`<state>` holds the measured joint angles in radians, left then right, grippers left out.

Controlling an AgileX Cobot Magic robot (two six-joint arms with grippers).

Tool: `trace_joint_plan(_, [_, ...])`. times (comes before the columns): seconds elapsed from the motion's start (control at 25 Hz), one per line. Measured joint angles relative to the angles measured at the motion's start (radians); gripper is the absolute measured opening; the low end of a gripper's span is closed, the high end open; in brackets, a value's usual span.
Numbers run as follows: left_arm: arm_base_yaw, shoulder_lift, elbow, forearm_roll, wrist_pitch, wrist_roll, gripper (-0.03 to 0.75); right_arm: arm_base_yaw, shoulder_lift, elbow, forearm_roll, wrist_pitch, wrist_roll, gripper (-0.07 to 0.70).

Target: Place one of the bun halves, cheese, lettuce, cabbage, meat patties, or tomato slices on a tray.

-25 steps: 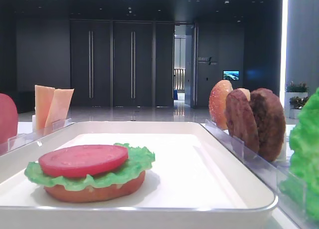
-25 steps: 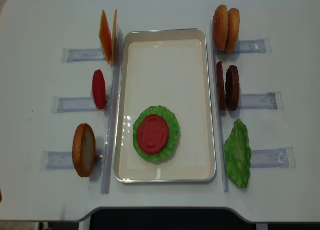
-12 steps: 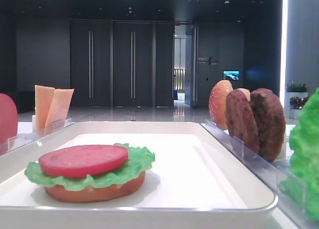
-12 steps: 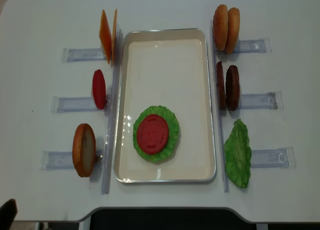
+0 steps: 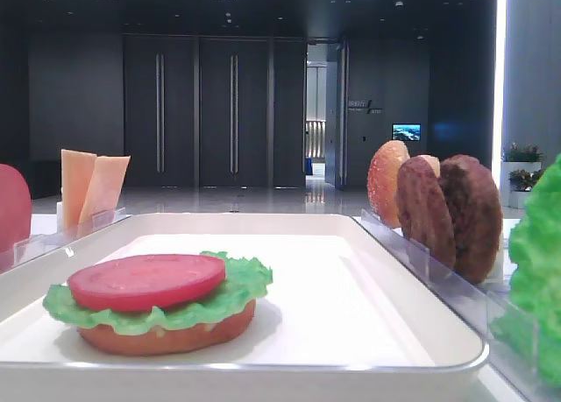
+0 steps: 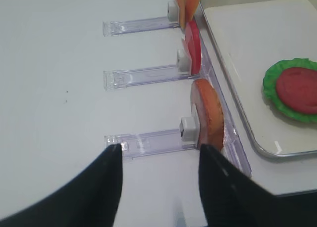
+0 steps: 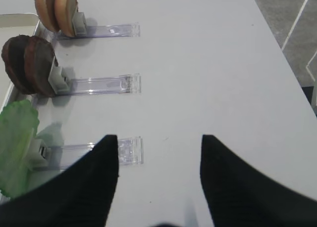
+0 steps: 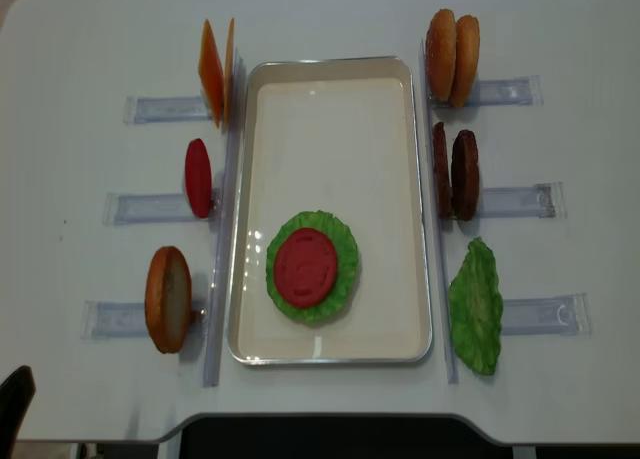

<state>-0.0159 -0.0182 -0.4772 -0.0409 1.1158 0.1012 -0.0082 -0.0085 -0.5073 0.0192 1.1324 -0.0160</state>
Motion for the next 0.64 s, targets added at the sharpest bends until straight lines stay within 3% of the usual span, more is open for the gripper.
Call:
trace_joint_plan(0.44, [0.0, 0.0, 0.0, -0.001, -0.001, -0.03, 0.388, 0.0, 0.0, 0.0, 0.0, 0.0, 0.0, 0.361])
trace_joint_plan(0.64, [0.0, 0.0, 0.0, -0.001, -0.001, -0.03, 0.536, 0.0, 0.0, 0.0, 0.0, 0.0, 0.0, 0.361])
